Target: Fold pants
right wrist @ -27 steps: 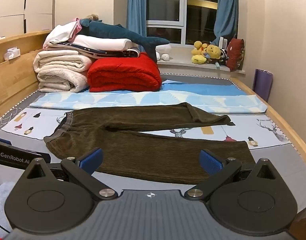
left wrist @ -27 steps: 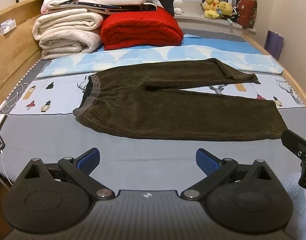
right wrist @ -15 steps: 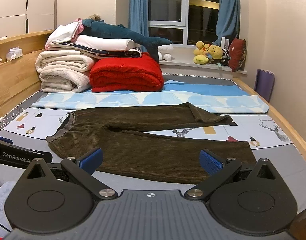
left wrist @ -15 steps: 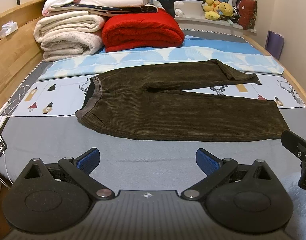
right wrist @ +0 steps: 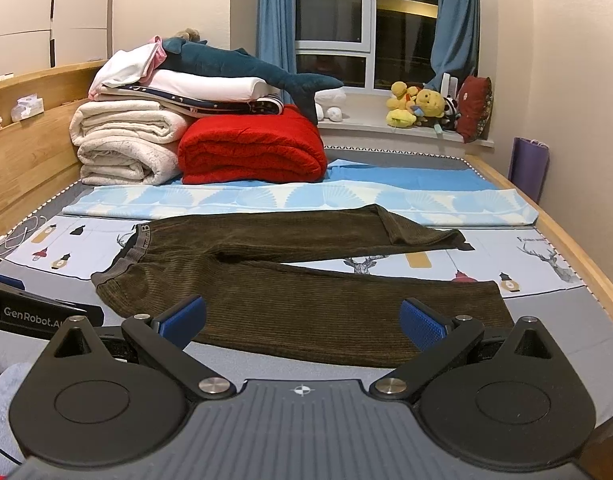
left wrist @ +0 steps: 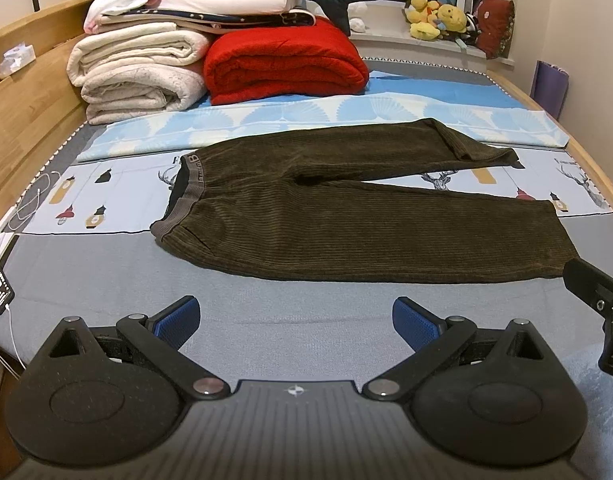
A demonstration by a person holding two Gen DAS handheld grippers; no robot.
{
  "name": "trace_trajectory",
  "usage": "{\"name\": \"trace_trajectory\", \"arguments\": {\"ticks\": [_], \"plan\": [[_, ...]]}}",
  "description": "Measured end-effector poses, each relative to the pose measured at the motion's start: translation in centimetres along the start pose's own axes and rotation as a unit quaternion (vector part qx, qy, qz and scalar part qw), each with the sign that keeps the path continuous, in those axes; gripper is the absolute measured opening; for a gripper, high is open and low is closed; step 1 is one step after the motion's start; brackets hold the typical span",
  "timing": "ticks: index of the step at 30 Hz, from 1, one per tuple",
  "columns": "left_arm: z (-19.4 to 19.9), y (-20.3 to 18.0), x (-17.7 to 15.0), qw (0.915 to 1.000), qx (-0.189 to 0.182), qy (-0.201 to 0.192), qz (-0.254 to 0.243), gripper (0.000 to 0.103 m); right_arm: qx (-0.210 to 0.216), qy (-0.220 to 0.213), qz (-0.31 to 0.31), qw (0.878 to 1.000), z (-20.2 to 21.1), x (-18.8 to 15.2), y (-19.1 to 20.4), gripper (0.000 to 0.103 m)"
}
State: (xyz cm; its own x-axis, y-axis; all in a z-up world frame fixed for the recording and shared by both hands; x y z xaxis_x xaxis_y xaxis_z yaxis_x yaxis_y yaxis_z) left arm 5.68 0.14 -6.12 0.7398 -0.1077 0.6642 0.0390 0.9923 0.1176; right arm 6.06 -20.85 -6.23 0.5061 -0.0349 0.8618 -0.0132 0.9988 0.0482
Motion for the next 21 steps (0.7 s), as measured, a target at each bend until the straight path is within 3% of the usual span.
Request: {"name": "trace_trajectory", "arguments": {"ticks": [21], "plan": [[-0.15, -0.13, -0.1, 1.0, 0.001, -0.002, -0.001, 0.102, 0.0, 0.002, 0.0, 1.0, -0.24, -0.06, 0.16, 0.102]]}}
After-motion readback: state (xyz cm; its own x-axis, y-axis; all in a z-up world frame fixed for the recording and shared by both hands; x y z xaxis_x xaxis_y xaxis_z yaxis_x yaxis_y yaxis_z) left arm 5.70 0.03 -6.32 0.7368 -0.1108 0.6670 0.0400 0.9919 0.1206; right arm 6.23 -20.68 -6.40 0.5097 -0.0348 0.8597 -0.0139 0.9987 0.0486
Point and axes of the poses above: each gripper's, at about its wrist camera, not at the fingertips, and z roughly against the way its jaws point, y to its left, x to its top, the point moved 9 cm from there along -z, roughly the way its jaws point, and after that the axes turned 3 degrees about x, right-handed, at the moved point
